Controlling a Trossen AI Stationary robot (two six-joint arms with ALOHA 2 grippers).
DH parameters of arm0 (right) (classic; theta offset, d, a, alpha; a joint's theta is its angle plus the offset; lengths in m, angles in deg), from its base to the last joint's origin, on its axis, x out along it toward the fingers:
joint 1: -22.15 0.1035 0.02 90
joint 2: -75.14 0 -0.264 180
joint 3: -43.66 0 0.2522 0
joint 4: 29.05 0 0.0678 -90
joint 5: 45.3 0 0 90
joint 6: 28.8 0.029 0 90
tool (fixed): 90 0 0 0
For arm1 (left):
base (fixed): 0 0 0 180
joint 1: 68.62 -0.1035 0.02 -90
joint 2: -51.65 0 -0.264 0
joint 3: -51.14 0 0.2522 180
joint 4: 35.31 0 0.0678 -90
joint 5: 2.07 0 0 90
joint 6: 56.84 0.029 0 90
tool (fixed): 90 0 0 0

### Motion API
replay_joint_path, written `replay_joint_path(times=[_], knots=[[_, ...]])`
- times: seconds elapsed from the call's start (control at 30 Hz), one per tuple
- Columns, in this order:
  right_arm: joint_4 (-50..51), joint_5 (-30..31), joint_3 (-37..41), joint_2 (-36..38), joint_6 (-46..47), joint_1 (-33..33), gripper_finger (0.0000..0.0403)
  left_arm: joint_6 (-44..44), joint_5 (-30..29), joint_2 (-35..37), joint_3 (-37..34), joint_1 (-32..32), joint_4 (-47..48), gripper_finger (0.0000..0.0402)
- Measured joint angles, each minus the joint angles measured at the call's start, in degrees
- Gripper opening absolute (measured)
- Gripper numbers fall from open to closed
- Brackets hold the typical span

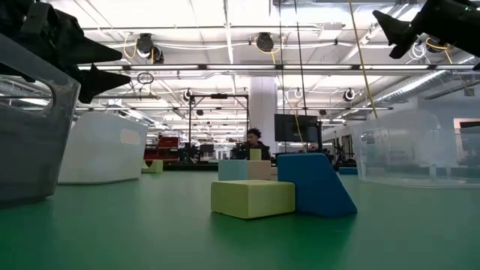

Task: Sort & place blocks by color
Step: Put the top right blue block into the transparent bin

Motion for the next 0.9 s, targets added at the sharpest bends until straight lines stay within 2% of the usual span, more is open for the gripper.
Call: replay_joint_path(times=[0.07, 0.3, 0.43, 0.6, 0.73, 0.9], knots=[[0.0, 1.9, 0.0, 0.0, 0.0, 0.0, 0.0334, 0.0, 0.0, 0.0, 0.0, 0.0, 0.0, 0.0312], [0.0, 2.0, 0.0, 0.0, -1.0, 0.0, 0.0334, 0.0, 0.0, 0.0, 0.0, 0.0, 0.0, 0.0312], [-0.1, 2.0, 0.0, 0.0, 5.1, 0.0, 0.0334, 0.0, 0.0, 0.0, 0.0, 0.0, 0.0, 0.0312], [-0.9, 2.0, 0.0, 0.0, 6.8, 0.0, 0.0334, 0.0, 0.0, 0.0, 0.0, 0.0, 0.0, 0.0312], [-3.5, 1.9, -0.2, 0.0, 14.2, 0.0, 0.0334, 0.0, 0.0, 0.0, 0.0, 0.0, 0.0, 0.0312], [3.6, 1.8, -3.2, -0.5, 14.4, 0.0, 0.0334, 0.0, 0.0, 0.0, 0.0, 0.0, 0.0, 0.0312]])
